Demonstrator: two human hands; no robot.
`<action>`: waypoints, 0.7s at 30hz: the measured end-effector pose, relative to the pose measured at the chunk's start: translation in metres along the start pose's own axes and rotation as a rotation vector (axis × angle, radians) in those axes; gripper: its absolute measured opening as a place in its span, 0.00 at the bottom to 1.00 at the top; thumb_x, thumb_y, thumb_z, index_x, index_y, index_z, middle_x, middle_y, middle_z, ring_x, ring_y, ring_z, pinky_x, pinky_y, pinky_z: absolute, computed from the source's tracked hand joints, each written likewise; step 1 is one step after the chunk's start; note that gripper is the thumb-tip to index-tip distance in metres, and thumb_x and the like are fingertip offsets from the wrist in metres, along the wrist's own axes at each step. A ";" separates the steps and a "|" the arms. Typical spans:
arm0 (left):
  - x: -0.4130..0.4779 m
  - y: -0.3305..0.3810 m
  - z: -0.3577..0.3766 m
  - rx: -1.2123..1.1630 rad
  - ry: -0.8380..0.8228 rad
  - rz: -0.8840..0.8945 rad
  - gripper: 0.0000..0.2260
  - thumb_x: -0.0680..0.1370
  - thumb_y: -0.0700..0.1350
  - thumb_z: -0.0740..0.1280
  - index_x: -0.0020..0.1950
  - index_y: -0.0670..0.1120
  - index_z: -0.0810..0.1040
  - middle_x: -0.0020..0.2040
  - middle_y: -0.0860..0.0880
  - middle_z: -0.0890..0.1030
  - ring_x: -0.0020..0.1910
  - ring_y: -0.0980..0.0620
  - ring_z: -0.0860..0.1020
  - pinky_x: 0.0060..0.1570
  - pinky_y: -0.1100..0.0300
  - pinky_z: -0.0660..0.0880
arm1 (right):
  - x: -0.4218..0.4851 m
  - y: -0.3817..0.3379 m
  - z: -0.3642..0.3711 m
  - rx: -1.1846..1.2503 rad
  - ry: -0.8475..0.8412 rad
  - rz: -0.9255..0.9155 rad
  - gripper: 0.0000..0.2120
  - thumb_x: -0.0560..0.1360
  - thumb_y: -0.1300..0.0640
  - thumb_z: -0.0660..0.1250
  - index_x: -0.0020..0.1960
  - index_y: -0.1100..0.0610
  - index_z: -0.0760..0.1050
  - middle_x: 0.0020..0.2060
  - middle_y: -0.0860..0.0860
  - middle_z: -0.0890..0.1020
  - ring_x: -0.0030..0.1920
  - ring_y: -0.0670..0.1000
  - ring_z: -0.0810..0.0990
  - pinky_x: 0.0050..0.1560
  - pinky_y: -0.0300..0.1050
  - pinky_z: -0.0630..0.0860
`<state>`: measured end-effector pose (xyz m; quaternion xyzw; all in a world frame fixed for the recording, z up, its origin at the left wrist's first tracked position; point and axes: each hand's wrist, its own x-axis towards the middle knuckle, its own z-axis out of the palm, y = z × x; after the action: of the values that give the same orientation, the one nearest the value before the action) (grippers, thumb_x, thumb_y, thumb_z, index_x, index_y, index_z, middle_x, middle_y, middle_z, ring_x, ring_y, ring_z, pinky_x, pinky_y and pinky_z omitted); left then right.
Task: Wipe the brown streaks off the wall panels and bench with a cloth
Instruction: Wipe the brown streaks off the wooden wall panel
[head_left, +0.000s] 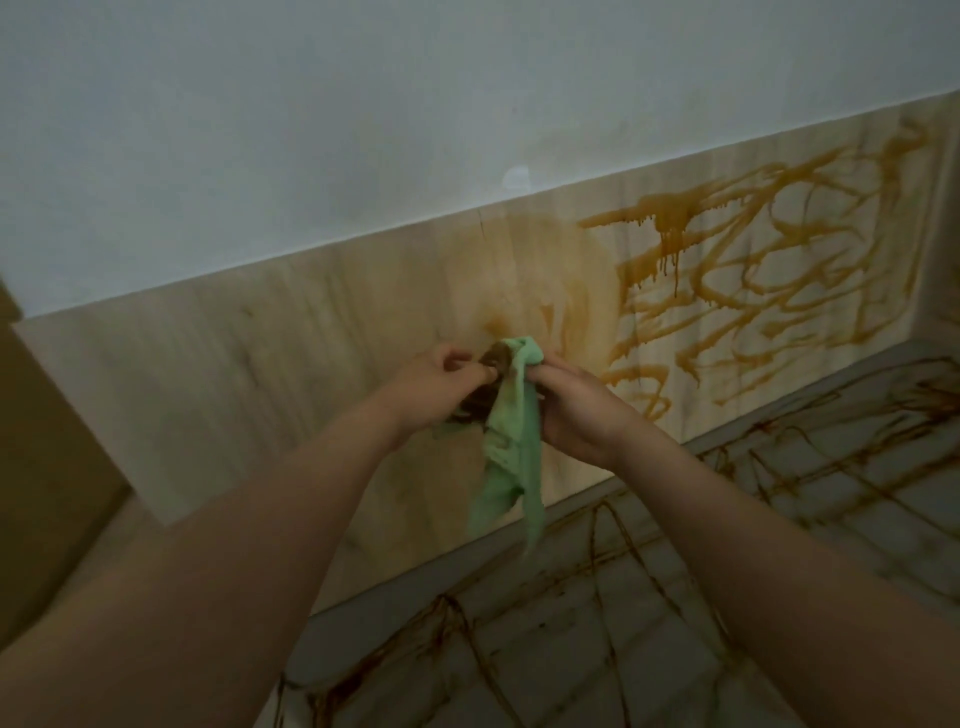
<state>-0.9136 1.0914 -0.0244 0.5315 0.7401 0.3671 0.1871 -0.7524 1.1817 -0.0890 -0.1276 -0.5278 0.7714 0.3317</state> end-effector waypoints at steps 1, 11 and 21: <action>-0.003 -0.003 0.002 -0.052 -0.022 -0.021 0.11 0.80 0.50 0.71 0.59 0.48 0.79 0.51 0.51 0.82 0.47 0.54 0.80 0.42 0.66 0.75 | -0.006 0.000 0.003 0.039 -0.028 0.033 0.18 0.84 0.57 0.61 0.72 0.59 0.75 0.68 0.64 0.78 0.68 0.64 0.77 0.69 0.65 0.75; -0.031 -0.008 -0.023 -0.296 0.057 -0.067 0.11 0.67 0.52 0.71 0.44 0.49 0.79 0.39 0.45 0.82 0.42 0.45 0.82 0.44 0.50 0.79 | -0.025 0.013 0.009 -0.105 0.099 0.168 0.35 0.80 0.29 0.56 0.67 0.58 0.78 0.60 0.59 0.85 0.62 0.60 0.83 0.66 0.63 0.77; -0.050 -0.013 -0.060 0.459 -0.210 -0.076 0.08 0.76 0.52 0.76 0.51 0.51 0.82 0.47 0.50 0.86 0.43 0.55 0.83 0.40 0.63 0.76 | -0.026 -0.006 0.001 -0.612 0.000 0.029 0.11 0.78 0.49 0.74 0.49 0.57 0.79 0.45 0.53 0.86 0.45 0.54 0.86 0.44 0.48 0.81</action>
<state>-0.9441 1.0226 0.0005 0.5671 0.8000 0.1250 0.1509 -0.7315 1.1655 -0.0874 -0.2292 -0.7337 0.5812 0.2671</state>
